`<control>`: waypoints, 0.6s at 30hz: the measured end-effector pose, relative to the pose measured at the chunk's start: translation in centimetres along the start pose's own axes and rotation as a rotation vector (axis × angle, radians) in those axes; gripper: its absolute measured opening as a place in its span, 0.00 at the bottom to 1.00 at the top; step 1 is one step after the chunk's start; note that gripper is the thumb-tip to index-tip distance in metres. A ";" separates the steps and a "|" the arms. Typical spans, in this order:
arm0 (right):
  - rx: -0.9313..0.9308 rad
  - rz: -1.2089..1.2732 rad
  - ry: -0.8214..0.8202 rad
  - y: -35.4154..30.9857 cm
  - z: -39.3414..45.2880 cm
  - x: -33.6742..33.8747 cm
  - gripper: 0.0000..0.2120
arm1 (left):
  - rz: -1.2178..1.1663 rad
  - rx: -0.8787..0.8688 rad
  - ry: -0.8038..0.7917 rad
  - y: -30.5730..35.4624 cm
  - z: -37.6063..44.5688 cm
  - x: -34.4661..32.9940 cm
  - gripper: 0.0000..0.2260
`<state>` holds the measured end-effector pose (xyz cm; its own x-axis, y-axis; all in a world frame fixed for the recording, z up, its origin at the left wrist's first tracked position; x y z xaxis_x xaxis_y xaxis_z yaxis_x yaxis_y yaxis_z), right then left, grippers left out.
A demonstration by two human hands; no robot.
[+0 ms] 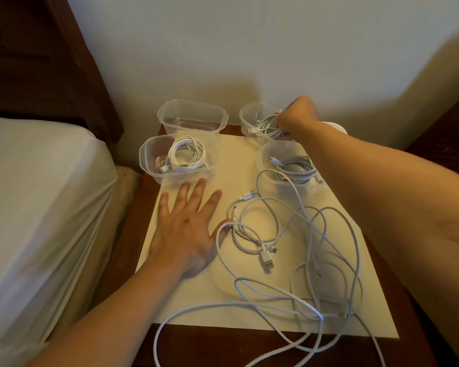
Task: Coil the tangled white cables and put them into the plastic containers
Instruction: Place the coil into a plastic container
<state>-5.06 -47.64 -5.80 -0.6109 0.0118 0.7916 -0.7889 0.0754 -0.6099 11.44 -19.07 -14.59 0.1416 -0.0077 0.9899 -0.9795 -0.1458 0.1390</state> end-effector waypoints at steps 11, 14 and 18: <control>0.285 -0.330 -0.164 -4.3 -2.0 -2.5 0.10 | -0.016 0.005 0.009 -0.1 0.0 0.1 0.35; 0.330 -0.364 -0.134 -5.0 -2.4 -2.3 0.12 | -0.016 0.007 0.011 -0.1 0.1 0.1 0.35; 0.244 -0.254 -0.159 -4.3 -1.9 -2.5 0.08 | -0.015 0.007 0.018 0.0 0.1 0.2 0.35</control>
<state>-0.05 -46.09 -5.06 -0.3820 -0.1326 0.9146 -0.8973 -0.1837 -0.4014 11.51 -19.18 -14.38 0.1539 0.0123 0.9880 -0.9762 -0.1524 0.1540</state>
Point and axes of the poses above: each hand's wrist, its own z-axis towards the middle knuckle, its own x-axis out of the back of the hand, y = z × x, the point moved 10 cm from there along z, towards the middle knuckle, and after that the axes turned 1 degree about y, right-handed, at the moved point
